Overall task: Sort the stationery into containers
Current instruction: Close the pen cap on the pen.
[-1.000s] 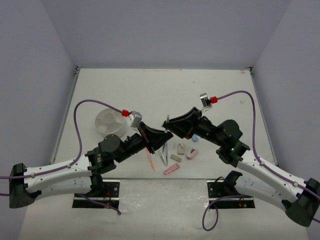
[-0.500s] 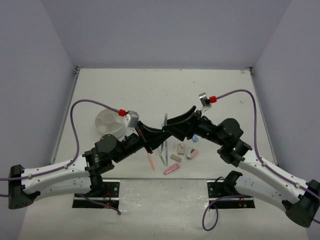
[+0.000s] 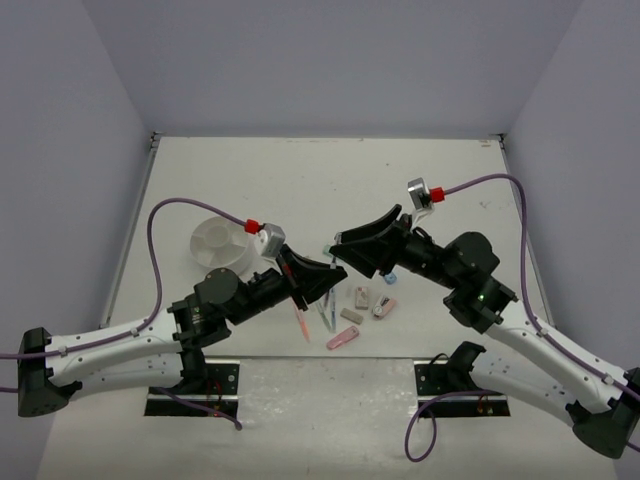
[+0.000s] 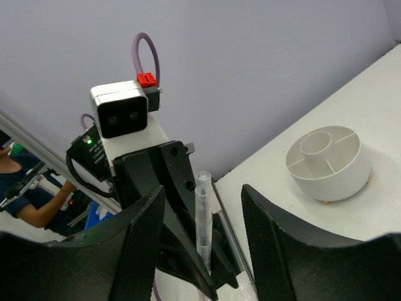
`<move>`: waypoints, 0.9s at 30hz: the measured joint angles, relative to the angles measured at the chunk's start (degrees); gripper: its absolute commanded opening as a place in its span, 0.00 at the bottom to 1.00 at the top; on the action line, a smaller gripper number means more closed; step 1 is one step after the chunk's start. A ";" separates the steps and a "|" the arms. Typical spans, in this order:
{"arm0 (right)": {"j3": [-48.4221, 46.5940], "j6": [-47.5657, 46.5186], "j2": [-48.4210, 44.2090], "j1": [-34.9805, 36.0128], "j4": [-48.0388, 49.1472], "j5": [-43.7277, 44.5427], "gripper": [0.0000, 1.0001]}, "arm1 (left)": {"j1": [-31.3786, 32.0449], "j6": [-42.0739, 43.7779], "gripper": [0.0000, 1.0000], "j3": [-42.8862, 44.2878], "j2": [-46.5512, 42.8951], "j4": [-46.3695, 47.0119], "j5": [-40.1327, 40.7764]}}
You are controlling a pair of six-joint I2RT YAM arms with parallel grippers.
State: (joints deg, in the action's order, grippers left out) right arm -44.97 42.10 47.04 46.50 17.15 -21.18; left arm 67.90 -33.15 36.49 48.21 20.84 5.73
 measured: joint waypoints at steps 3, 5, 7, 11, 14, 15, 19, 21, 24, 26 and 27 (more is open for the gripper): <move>-0.39 -0.79 0.37 0.00 -1.16 0.86 0.47 | 0.00 0.00 0.00 0.00 0.19 0.00 -0.92; -0.77 -1.19 0.56 0.00 -2.08 1.06 0.45 | 0.00 0.00 0.00 0.00 0.26 0.00 -1.36; -1.11 -1.55 0.58 0.00 -2.69 1.18 0.45 | 0.00 0.00 0.00 0.00 0.36 -0.02 -1.67; -1.42 -2.05 0.55 -0.01 -3.06 1.25 0.43 | 0.00 0.02 0.00 0.00 0.63 -0.17 -2.39; -1.42 -2.29 0.55 0.00 -3.15 1.27 0.25 | 0.00 0.03 0.00 0.00 0.65 -0.47 -2.55; -1.42 -2.43 0.54 0.00 -3.21 1.28 0.18 | 0.00 0.04 0.00 0.00 0.66 -0.58 -2.55; -1.46 -2.72 0.44 0.00 -3.52 1.23 0.01 | -0.02 0.07 0.00 0.00 0.79 -1.24 -2.44; -1.46 -2.75 0.44 0.00 -3.61 1.16 0.00 | 0.00 0.43 0.00 0.00 0.79 -1.31 -2.31; -1.46 -2.77 0.44 0.00 -3.63 1.05 0.00 | 0.00 0.90 0.00 0.00 0.79 -1.37 -2.15; -1.27 -2.74 0.44 0.00 -3.36 0.85 0.00 | 0.00 1.30 0.00 0.00 0.79 -1.44 -1.95; -0.95 -2.71 0.44 0.00 -2.96 0.79 0.00 | 0.00 1.42 0.00 0.05 0.79 -1.65 -1.86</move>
State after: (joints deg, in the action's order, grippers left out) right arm -45.92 39.39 47.48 46.50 14.19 -20.38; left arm 67.90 -31.73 36.54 48.99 19.19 3.87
